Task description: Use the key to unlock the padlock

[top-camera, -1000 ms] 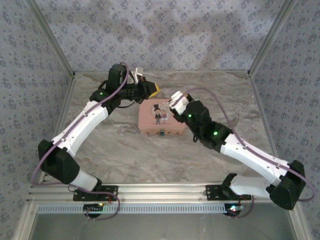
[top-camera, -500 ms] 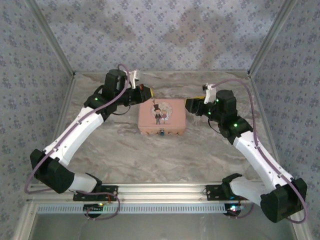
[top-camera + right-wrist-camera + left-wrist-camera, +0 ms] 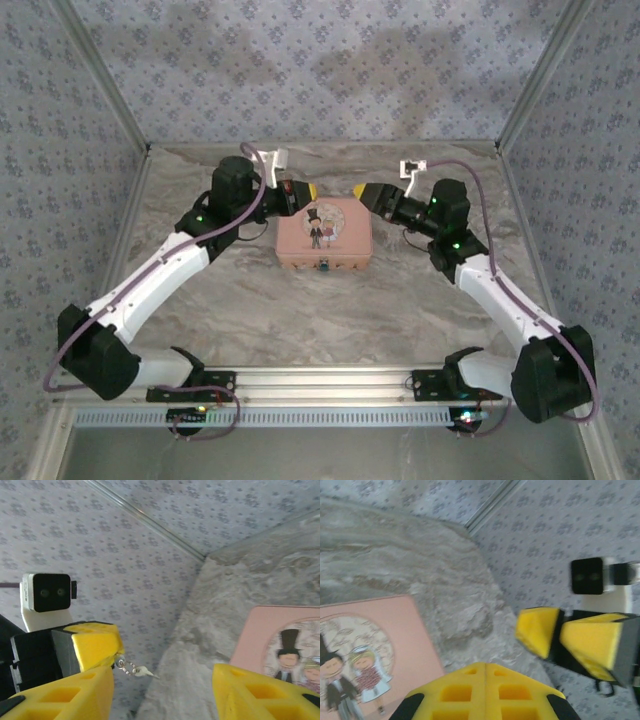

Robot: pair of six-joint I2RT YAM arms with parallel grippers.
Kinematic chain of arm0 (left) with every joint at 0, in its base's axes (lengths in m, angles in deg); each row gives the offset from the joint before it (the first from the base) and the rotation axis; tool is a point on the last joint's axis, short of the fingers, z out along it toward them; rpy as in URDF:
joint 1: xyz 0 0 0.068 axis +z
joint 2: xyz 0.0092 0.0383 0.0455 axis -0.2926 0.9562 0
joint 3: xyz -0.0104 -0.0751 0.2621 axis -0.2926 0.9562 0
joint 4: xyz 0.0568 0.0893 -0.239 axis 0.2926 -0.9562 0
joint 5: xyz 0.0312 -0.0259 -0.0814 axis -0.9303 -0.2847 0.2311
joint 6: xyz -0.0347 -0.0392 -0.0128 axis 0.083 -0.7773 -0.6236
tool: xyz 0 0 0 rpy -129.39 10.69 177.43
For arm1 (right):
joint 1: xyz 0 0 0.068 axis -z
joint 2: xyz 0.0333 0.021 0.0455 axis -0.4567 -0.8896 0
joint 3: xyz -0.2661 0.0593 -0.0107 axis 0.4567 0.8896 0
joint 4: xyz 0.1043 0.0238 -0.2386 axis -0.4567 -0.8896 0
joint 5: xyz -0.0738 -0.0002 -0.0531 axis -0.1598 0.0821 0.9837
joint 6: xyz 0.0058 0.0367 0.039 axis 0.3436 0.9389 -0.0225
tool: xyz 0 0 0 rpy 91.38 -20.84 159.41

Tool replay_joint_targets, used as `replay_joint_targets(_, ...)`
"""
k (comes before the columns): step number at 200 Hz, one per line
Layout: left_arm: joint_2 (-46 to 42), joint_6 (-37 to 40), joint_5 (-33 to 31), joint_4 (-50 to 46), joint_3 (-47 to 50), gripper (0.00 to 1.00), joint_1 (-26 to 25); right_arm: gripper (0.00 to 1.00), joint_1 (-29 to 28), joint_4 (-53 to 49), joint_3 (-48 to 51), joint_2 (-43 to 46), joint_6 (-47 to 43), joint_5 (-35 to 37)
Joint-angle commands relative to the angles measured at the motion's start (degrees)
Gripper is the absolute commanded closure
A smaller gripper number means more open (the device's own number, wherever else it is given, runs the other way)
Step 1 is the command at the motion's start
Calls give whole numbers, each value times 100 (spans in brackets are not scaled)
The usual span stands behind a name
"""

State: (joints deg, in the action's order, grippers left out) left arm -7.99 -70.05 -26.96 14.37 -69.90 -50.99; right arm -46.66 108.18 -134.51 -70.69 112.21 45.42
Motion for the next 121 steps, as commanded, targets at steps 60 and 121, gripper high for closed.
replay_joint_targets(60, -229, -772, 187, 1504, 162, 100, -340, 51, -406, 2978, 205, -529, 1380, -430)
replay_joint_targets(121, -244, -946, 229, 1791, 225, 100, -395, 50, -633, 3421, 140, -774, 1541, -523)
